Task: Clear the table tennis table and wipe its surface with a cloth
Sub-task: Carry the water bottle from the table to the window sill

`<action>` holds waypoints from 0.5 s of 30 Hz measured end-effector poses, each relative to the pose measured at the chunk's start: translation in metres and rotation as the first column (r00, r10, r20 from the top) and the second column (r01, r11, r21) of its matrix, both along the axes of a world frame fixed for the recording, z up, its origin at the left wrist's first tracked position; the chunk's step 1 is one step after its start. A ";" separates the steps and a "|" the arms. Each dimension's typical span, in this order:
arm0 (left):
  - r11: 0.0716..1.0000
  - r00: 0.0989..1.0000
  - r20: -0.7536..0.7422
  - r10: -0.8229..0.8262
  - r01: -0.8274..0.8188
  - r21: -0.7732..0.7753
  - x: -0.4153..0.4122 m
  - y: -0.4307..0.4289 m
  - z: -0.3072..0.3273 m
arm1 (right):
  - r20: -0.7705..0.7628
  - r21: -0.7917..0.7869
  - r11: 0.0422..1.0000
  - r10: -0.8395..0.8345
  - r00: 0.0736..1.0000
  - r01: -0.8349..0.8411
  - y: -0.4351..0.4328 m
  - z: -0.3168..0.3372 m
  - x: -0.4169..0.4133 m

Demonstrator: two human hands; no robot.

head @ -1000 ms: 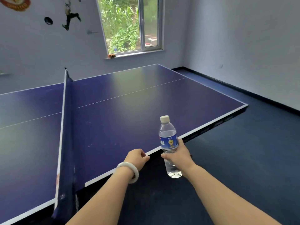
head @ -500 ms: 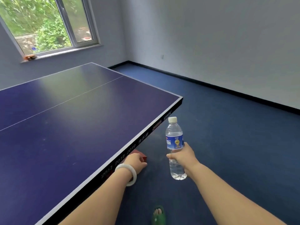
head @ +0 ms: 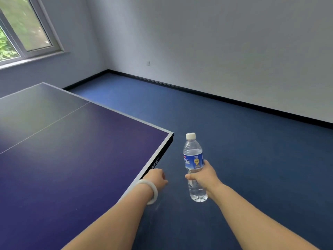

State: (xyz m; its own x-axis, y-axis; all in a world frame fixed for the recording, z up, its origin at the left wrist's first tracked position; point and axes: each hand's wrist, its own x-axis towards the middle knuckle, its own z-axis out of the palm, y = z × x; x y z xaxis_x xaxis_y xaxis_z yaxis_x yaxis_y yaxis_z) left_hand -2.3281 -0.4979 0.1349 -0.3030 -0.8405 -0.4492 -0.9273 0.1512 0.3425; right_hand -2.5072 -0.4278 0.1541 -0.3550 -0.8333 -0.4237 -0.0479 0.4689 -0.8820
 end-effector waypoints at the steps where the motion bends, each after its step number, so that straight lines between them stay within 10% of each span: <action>1: 1.000 1.000 0.007 -0.011 0.011 0.009 -0.016 -0.019 -0.002 | 0.005 -0.003 1.000 -0.004 1.000 0.004 -0.019 -0.002 -0.014; 15: 0.964 0.961 -0.070 0.267 -0.268 -0.001 -0.198 -0.283 0.001 | -0.045 -0.029 0.976 0.215 0.976 -0.216 -0.335 0.000 -0.206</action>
State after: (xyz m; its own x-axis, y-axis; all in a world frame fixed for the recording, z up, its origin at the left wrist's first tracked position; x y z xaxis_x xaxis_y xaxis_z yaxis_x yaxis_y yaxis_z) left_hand -2.5261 -0.7811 0.1359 -0.0965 -0.8997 -0.4257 -0.9087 -0.0950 0.4066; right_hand -2.7131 -0.7630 0.1540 -0.1820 -0.9058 -0.3826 -0.1814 0.4134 -0.8923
